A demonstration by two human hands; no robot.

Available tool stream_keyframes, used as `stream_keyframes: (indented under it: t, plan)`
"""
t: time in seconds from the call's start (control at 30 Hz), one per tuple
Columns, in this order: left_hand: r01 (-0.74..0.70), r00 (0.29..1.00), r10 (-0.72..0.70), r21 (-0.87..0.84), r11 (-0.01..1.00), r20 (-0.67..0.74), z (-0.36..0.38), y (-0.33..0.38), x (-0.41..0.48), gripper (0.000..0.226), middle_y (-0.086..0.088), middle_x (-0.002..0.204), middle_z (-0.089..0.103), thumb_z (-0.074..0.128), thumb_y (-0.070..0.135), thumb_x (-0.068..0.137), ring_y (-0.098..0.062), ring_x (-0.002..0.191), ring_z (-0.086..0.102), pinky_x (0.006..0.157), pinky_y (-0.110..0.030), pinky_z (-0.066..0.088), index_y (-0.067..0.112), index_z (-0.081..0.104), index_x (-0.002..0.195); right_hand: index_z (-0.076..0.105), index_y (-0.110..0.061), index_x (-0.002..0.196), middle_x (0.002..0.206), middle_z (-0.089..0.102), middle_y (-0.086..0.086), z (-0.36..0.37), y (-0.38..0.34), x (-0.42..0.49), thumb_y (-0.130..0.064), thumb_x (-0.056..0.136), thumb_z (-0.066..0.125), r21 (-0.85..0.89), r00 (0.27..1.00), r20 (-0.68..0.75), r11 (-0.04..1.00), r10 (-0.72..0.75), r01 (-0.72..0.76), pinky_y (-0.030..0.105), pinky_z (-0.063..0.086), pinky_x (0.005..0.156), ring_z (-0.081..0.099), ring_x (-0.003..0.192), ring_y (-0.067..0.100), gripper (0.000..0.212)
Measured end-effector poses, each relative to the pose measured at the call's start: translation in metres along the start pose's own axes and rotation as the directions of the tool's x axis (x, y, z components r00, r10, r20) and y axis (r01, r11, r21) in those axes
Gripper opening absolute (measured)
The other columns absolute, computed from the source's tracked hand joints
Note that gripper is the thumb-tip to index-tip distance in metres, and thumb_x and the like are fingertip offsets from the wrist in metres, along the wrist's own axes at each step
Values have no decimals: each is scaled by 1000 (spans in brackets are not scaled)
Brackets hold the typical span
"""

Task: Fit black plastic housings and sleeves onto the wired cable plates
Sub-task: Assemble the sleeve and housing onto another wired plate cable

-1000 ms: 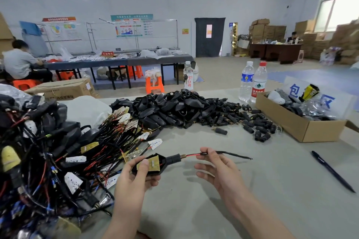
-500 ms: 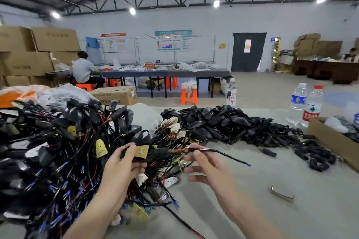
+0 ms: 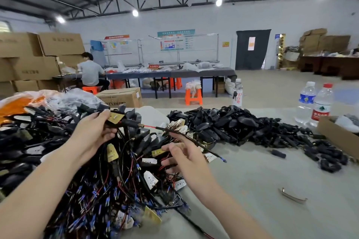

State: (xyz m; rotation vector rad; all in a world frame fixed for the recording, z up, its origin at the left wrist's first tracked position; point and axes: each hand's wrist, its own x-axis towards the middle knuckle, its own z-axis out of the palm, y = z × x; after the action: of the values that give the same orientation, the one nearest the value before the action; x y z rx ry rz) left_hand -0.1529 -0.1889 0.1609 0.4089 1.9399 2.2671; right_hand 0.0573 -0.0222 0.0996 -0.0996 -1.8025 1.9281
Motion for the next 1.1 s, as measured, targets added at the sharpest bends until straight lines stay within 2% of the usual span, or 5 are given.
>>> stream_keyframes:
  t: [0.27, 0.5, 0.63, 0.83, 1.1]
  plan:
    - [40, 998, -44, 112, 993, 33, 9, -12, -8, 20, -3, 80, 65, 53, 33, 102, -12, 52, 57, 42, -21, 48, 17, 64, 97, 49, -16, 135, 107, 68, 7, -7, 12, -8, -15, 102, 51, -26, 995, -9, 995, 96, -96, 29, 55, 64, 65, 75, 15, 33]
    - [82, 977, -156, 424, 902, 143, 13, 14, 6, 22, -3, 78, 56, 50, 28, 103, -10, 47, 40, 39, -20, 33, 10, 63, 108, 52, -27, 128, 107, 69, 2, 4, 15, -12, -26, 100, 53, -154, 947, 214, 966, 239, -209, 27, 58, 69, 68, 78, 8, 28]
    - [-22, 997, -12, 420, 907, 80, 19, 67, 30, 23, -8, 94, 59, 50, 24, 103, -12, 56, 49, 38, -20, 45, 6, 55, 116, 58, -27, 125, 105, 71, -2, 9, 9, -9, -29, 100, 51, -161, 939, 280, 974, 201, -161, 27, 56, 70, 68, 81, 9, 26]
    - [-149, 916, 313, 511, 846, -251, 32, 99, 48, 40, -4, 110, 57, 46, 22, 101, -19, 83, 58, 73, -35, 53, 9, 47, 139, 67, -31, 114, 103, 74, -3, -6, 8, -11, -29, 100, 50, -131, 936, 314, 984, 160, -124, 24, 56, 71, 69, 84, 11, 21]
    - [-324, 946, 231, 643, 694, 227, 81, -38, -30, 28, 13, 104, 55, 48, 29, 101, -1, 86, 56, 61, -15, 44, 24, 51, 129, 65, -15, 114, 92, 72, 1, -61, 37, -22, -14, 104, 46, -70, 957, 96, 960, 275, -269, 29, 56, 71, 67, 75, 14, 22]
